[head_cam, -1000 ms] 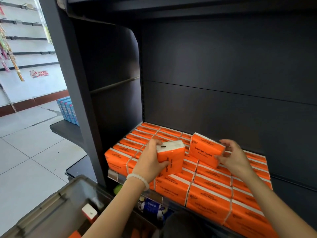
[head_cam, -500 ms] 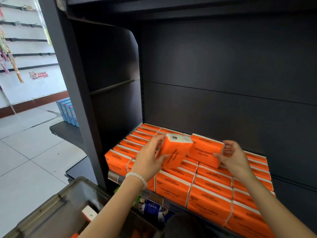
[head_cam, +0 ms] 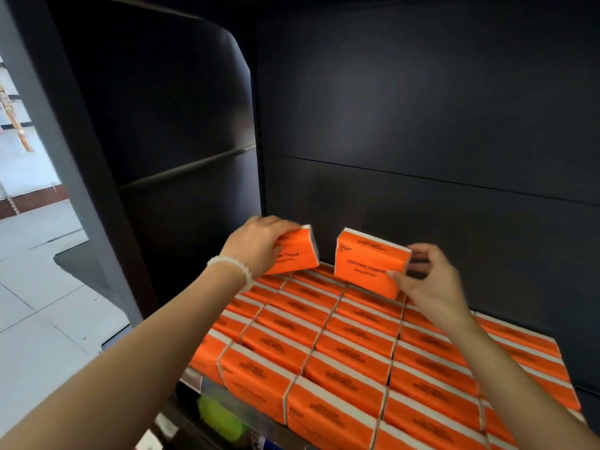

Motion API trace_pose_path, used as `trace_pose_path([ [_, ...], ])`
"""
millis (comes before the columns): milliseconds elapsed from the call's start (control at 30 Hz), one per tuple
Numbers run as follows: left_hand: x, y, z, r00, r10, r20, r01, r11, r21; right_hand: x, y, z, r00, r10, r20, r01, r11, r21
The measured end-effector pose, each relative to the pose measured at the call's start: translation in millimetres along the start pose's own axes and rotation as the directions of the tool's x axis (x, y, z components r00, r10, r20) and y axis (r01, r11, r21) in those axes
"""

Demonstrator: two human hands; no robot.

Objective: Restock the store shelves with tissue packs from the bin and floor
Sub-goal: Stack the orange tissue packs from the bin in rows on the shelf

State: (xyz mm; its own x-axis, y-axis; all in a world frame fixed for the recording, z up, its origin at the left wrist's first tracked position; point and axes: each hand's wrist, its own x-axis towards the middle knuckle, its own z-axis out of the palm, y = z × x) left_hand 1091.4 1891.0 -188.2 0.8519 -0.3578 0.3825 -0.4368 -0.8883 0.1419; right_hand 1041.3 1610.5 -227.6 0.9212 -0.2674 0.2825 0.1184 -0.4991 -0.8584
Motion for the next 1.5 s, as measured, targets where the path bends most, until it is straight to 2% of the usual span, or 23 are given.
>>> trace_pose_path([
  [167, 40, -20, 32, 0.997, -0.018, 0.069, 0.014, 0.998, 0.054, 26, 10, 42, 0.996, -0.085, -0.007, 0.085, 0.996, 0.006],
  [400, 67, -42, 82, 1.000, -0.003, 0.019, 0.002, 1.000, 0.022, 49, 38, 88, 0.982, -0.185, -0.038, 0.181, 0.980, -0.088],
  [500, 68, -41, 89, 0.999, -0.029, -0.024, 0.031, 0.998, 0.055, 51, 42, 95, 0.961, -0.270, -0.062, 0.246, 0.936, -0.252],
  [567, 67, -41, 90, 1.000, -0.030, -0.001, 0.030, 0.994, 0.106, 52, 42, 96, 0.916, -0.391, -0.088, 0.324, 0.851, -0.413],
  [667, 70, -44, 91, 1.000, 0.006, 0.008, -0.007, 0.988, 0.156, 53, 43, 96, 0.883, -0.463, -0.069, 0.371, 0.782, -0.500],
  [933, 72, -54, 92, 0.998, 0.055, -0.044, -0.042, 0.966, 0.256, 57, 39, 94, 0.928, -0.373, -0.008, 0.351, 0.881, -0.317],
  [1200, 70, -60, 96, 0.995, 0.054, -0.081, -0.032, 0.967, 0.251, 60, 37, 102, 0.939, -0.343, -0.034, 0.320, 0.903, -0.288],
  [1267, 70, -57, 97, 0.998, 0.029, -0.060, -0.015, 0.975, 0.223, 60, 38, 103, 0.930, -0.364, -0.039, 0.327, 0.872, -0.364],
  [1367, 71, -48, 91, 0.999, -0.036, -0.019, 0.038, 0.991, 0.129, 59, 36, 100, 0.906, -0.423, -0.014, 0.349, 0.765, -0.542],
  [1500, 69, -45, 75, 0.982, -0.063, 0.179, 0.034, 0.986, 0.163, 58, 22, 92, 0.903, -0.424, 0.070, 0.343, 0.613, -0.711],
])
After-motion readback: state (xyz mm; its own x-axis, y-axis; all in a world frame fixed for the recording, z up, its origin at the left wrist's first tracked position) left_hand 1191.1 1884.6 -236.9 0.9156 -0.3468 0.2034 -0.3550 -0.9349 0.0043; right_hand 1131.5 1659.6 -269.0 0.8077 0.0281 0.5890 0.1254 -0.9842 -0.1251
